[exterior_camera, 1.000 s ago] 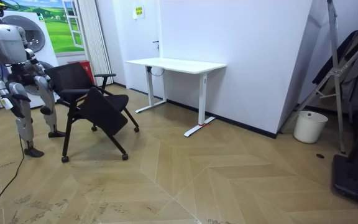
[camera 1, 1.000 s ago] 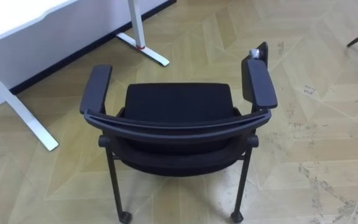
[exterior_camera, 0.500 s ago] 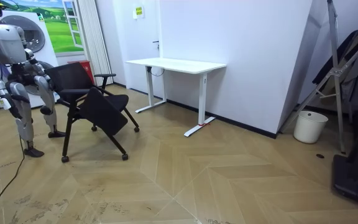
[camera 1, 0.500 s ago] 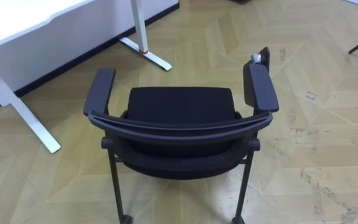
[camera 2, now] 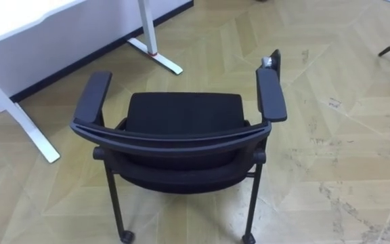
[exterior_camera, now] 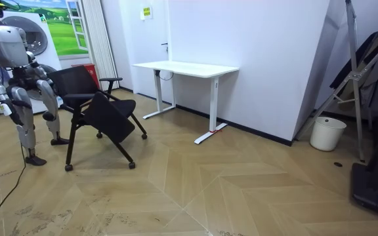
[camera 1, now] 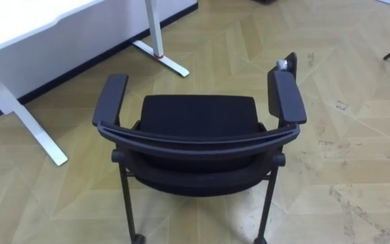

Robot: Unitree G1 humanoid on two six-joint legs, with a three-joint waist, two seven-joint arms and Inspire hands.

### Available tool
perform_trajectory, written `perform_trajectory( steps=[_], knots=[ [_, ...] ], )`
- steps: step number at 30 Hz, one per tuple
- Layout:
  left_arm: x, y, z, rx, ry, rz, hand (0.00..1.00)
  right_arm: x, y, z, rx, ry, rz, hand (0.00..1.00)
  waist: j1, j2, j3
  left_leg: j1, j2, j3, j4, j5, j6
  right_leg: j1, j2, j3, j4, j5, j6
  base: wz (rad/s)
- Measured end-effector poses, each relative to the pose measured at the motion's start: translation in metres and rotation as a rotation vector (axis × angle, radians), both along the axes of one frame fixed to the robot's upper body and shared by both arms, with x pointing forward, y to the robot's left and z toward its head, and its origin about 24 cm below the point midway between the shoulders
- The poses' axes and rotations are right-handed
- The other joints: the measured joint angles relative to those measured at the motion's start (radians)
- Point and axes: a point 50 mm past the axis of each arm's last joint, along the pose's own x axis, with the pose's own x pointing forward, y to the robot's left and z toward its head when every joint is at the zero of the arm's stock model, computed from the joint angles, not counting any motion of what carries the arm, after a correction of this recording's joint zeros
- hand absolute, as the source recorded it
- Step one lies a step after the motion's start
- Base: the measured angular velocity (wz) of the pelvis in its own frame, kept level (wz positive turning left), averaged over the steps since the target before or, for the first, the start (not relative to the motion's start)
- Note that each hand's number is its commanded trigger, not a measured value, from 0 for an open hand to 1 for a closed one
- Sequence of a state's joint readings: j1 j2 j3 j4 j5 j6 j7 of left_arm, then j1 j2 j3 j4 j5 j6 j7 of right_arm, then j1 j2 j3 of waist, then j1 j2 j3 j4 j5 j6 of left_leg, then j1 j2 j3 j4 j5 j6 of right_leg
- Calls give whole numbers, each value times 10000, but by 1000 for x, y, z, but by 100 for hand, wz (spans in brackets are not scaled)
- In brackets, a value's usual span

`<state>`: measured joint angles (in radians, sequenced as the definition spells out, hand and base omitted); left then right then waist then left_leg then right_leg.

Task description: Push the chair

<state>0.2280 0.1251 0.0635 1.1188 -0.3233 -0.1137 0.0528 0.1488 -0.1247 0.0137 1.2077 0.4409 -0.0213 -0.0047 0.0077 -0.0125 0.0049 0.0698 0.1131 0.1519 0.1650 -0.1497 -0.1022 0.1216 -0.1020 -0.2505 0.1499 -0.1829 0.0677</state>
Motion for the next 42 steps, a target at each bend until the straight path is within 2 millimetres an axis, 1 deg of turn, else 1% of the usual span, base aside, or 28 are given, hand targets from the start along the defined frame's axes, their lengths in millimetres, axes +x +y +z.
perform_trajectory(
  steps=[2, 4, 8, 10, 12, 13, 15, 16, 17, 18, 19, 21, 22, 23, 25, 26, 29, 30, 32, 33, 38, 40, 42],
  knots=[
    [-5, 5, 1, 335, 122, 463, 0, 2, -2, 0, -41, -48, -140, 0, 9, 7, 7, 27, -3, 0, -1, 0, 0, 26, -3, 18, -1, -9, 2, 0],
    [-4, 11, 3, 815, 139, 812, 0, 3, -4, 1, -142, -91, -342, 0, 9, 60, -12, 40, -4, 0, -1, 0, 0, 41, -4, 18, 1, -10, 3, 0],
    [-7, 34, 12, 2418, 326, 1614, 0, 2, -12, 3, -549, -61, -784, 0, 14, 142, 1, 134, -5, -5, -4, 0, 1, 140, -5, 12, 5, -10, 3, 0],
    [-2, 43, 17, 3158, 234, 1746, 0, 2, -16, 4, -684, -95, -1058, 0, 14, 188, -3, 116, -8, -10, -5, -1, 1, 138, -3, 13, 5, -11, 5, 5],
    [7, 56, 27, 4264, -88, 1789, 0, 2, -20, 5, -808, -110, -1153, 0, 7, 225, -9, 99, -11, -8, -4, -2, 4, 139, -3, -12, 24, -13, 8, 5],
    [11, 60, 30, 4534, -201, 1797, 0, 2, -21, 5, -830, -128, -1163, 0, 3, 242, -14, 97, -11, -8, -3, -4, 7, 139, -3, -13, 27, -13, 7, 0],
    [29, 72, 45, 5875, -877, 1378, 0, 2, -27, 7, -1043, -131, -1155, 0, 9, 345, -21, 93, -19, -34, -1, -10, 18, 149, -3, -3, 23, -11, 6, 0],
    [33, 74, 48, 6214, -1032, 1230, 0, 2, -29, 7, -1086, -128, -1147, 0, -5, 383, -32, 104, -22, -42, -3, -10, 18, 161, -3, 7, 22, -10, 6, 0],
    [41, 78, 55, 6801, -1272, 937, 0, 1, -31, 8, -1168, -111, -1103, 0, -36, 457, -65, 123, -25, -44, -3, -10, 18, 180, -3, 23, 22, -10, 5, 0],
    [49, 80, 60, 7282, -1499, 688, 0, 2, -33, 8, -1231, -125, -1072, 0, -53, 526, -69, 128, -27, -59, -2, -10, 18, 197, -2, 15, 22, -10, 5, 0],
    [53, 81, 63, 7478, -1658, 576, 0, 3, -33, 9, -1261, -145, -1018, 0, -74, 562, -87, 126, -27, -72, -1, -10, 19, 197, -2, 12, 25, -10, 5, 0],
    [71, 80, 77, 8412, -2364, -281, 0, 2, -34, 9, -1275, -139, -1008, 0, -146, 681, -98, 134, -28, -90, 7, -9, 19, 204, 1, 35, 25, -10, 4, 0],
    [76, 80, 81, 8660, -2572, -492, 0, 2, -34, 9, -1271, -133, -1023, 0, -150, 703, -99, 130, -28, -101, 9, -9, 19, 204, 1, 25, 27, -10, 4, 3],
    [85, 80, 88, 9184, -2913, -865, 0, 2, -34, 9, -1274, -116, -1034, 0, -196, 678, -70, 120, -36, -137, 8, -9, 20, 204, 1, 15, 28, -10, 4, 3],
    [94, 81, 98, 9863, -3293, -1260, 0, 3, -34, 9, -1251, -158, -1086, 0, -311, 706, -70, 113, -38, -138, -2, -9, 20, 211, 0, 11, 11, -16, 4, 2],
    [103, 80, 103, 10244, -3546, -1692, 0, 2, -34, 9, -1224, -147, -1121, 0, -340, 732, -64, 111, -38, -137, -3, -9, 20, 210, 1, 17, 5, -19, 4, 0],
    [121, 72, 116, 11005, -4206, -2723, 0, -3, -34, 8, -1157, -78, -1227, 0, -339, 730, -60, 95, -43, -130, -13, -9, 20, 195, 0, 19, 0, -22, 5, 0],
    [128, 70, 121, 11191, -4468, -2920, 0, -3, -34, 8, -1142, -82, -1219, 0, -420, 711, -53, 74, -43, -130, -14, -9, 20, 174, 0, 19, -5, -22, 4, 0],
    [136, 65, 129, 11546, -4877, -3296, 0, -2, -33, 8, -1112, -79, -1262, 0, -553, 725, -70, 63, -43, -131, -12, -9, 20, 167, 0, 14, -6, -22, 4, 0],
    [140, 62, 134, 11787, -5125, -3622, 0, -2, -33, 8, -1102, -76, -1280, 0, -603, 700, -54, 91, -43, -123, -13, -9, 20, 198, 0, 32, -6, -22, 4, 0],
    [153, 47, 146, 12609, -5823, -4899, 0, -4, -32, 7, -972, 1, -1244, 0, -799, 625, -29, 137, -43, -77, -11, -9, 20, 205, 0, 109, -7, -21, 3, -3],
    [156, 42, 146, 12855, -5906, -5424, 0, -4, -32, 7, -885, -44, -1227, 0, -835, 632, -27, 154, -43, -67, -12, -9, 19, 206, 1, 202, -7, -21, 2, -5],
    [161, 31, 145, 12986, -6046, -6175, 0, -4, -31, 7, -757, -109, -1379, 0, -867, 669, -28, 160, -43, -65, -15, -9, 20, 206, 2, 218, -7, -20, 2, 0]
  ],
)
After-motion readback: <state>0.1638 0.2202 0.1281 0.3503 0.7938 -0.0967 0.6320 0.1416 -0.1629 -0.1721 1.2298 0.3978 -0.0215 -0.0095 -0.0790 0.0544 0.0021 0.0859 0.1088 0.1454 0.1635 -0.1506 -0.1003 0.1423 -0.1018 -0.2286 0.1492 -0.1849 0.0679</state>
